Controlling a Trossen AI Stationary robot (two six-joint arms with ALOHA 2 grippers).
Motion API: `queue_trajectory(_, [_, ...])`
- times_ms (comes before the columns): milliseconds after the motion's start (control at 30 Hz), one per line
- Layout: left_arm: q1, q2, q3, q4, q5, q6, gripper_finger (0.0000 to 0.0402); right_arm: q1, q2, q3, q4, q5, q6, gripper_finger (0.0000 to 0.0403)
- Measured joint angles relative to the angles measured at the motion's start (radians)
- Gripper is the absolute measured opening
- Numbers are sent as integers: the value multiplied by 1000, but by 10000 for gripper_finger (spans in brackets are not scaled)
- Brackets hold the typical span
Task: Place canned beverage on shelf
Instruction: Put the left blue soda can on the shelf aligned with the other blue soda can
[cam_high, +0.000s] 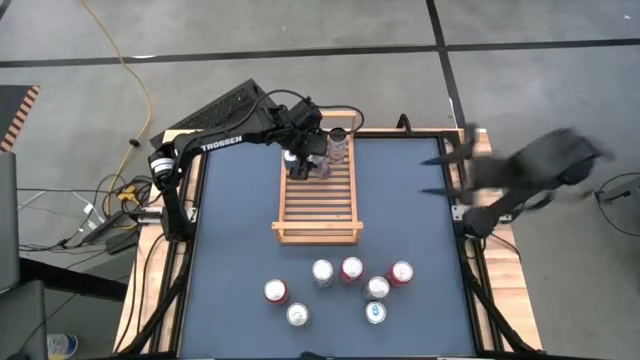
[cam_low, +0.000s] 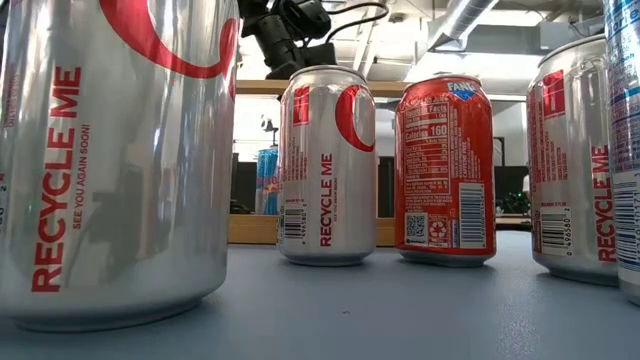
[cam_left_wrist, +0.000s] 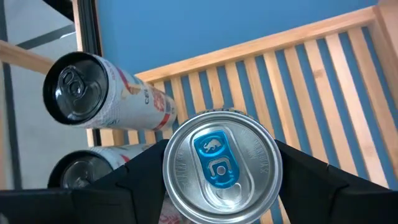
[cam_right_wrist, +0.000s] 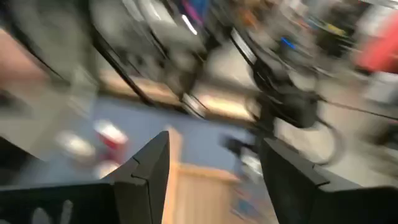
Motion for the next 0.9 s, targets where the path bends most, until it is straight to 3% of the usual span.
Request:
queue_trajectory(67, [1,0,0,8,40,-18,238,-33,-142,-127,112,-179,28,217])
queue_trajectory(133, [1,0,0,21,59,-42,238,-50,-281,-304,292,-219,28,214])
queue_trajectory(200, [-4,0,0,23,65,-50,238,-57,-416,-504,441,-203,45,212])
queue_trajectory(367, [-15,0,0,25,83,-26,238,-68,-721,-880,776,-32,86,208])
queue_trajectory(467, [-22,-1,0,25,86,-19,238,-65,-844,-1040,926,-56,127,208])
queue_trajectory(700, [-25,-1,0,13,113,-23,238,-64,-1021,-1172,951,-38,102,209])
queue_trajectory(900, [-33,-1,0,22,102,-29,238,-65,-996,-1178,888,63,157,210])
